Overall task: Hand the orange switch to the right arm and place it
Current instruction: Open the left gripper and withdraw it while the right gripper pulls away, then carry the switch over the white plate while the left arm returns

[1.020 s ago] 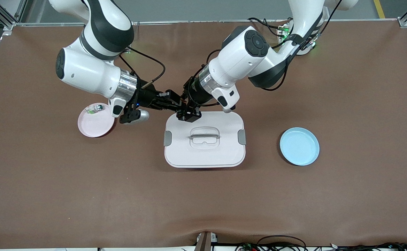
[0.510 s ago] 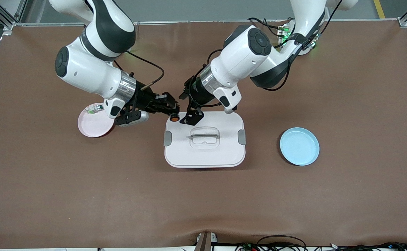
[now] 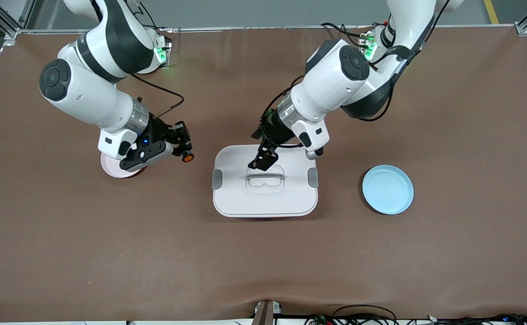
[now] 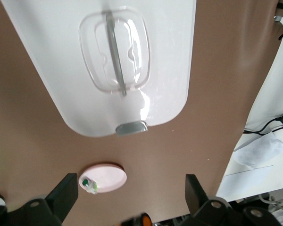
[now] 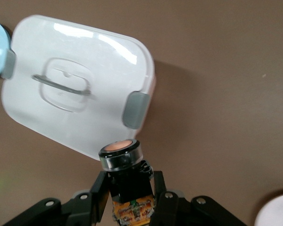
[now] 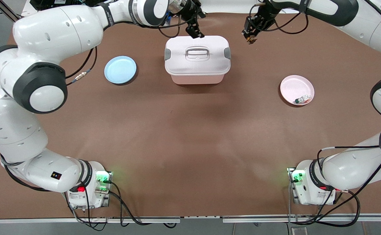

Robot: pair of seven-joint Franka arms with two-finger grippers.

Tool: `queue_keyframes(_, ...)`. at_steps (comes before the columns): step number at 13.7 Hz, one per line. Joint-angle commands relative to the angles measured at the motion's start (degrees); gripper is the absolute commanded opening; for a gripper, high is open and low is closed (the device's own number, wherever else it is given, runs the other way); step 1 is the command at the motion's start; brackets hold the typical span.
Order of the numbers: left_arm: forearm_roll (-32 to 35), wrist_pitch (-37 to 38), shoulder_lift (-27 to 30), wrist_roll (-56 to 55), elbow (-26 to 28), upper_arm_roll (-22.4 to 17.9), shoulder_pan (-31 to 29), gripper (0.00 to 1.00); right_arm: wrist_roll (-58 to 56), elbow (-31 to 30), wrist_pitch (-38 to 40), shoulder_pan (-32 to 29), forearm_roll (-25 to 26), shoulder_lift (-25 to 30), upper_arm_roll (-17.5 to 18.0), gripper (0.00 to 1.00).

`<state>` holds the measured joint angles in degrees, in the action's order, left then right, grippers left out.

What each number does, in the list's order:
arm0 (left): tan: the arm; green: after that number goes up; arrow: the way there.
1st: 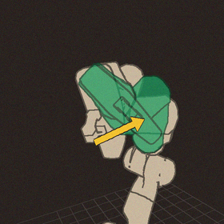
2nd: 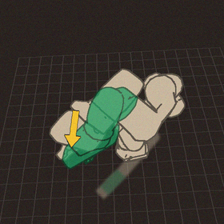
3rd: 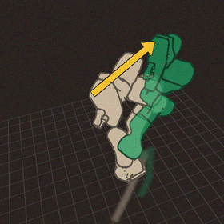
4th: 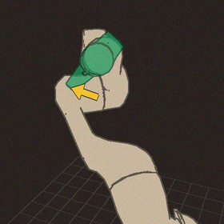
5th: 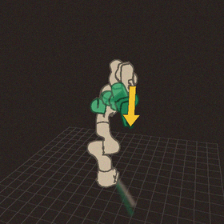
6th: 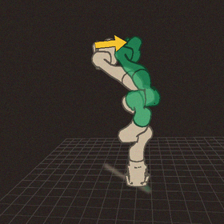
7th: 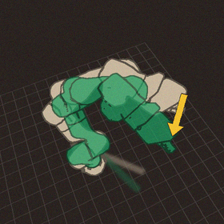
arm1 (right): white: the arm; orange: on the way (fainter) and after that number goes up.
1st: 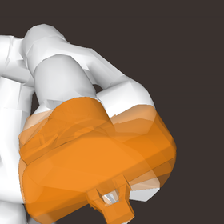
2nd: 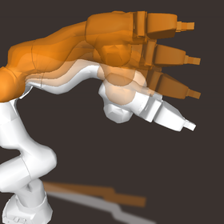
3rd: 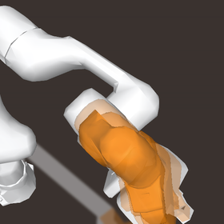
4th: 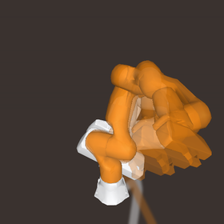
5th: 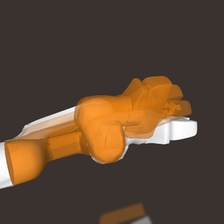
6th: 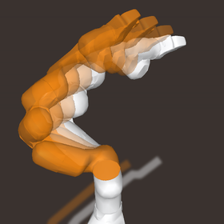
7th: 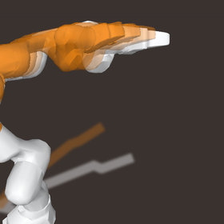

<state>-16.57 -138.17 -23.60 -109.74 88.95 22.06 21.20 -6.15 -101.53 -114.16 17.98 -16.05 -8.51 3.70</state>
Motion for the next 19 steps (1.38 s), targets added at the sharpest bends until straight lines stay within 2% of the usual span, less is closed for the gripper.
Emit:
queue_keyframes(1,0.83,-0.25,6.10,3.65,7.89,0.26,-2.47,1.00,-7.80,-0.95,1.31,-1.72,5.40,2.00,0.52,0.00)
queue_keyframes(5,0.66,-0.17,11.19,10.48,15.53,0.44,-5.54,1.00,-30.87,-1.22,2.63,-6.72,11.81,2.80,0.52,0.00)
queue_keyframes(7,0.57,0.27,13.22,17.24,18.09,0.44,-6.78,1.00,-39.34,-1.22,2.19,-10.85,11.83,2.36,0.70,0.00)
queue_keyframes(10,0.57,0.71,17.43,28.58,23.88,0.44,-9.50,1.00,-49.98,-2.00,3.06,-13.93,11.74,3.05,0.70,0.00)
queue_keyframes(14,0.57,8.25,22.53,49.29,28.11,0.35,-14.77,1.00,-59.57,-11.65,2.46,-17.27,11.74,8.67,0.61,0.00)
queue_keyframes(17,0.83,16.78,24.65,70.73,27.77,0.17,-20.12,1.00,-63.37,-20.01,1.57,-20.00,11.83,13.86,0.52,0.00)
queue_keyframes(19,0.83,18.90,25.09,78.86,26.89,0.09,-22.77,1.00,-63.37,-23.35,-0.35,-20.09,12.27,14.83,0.52,0.00)
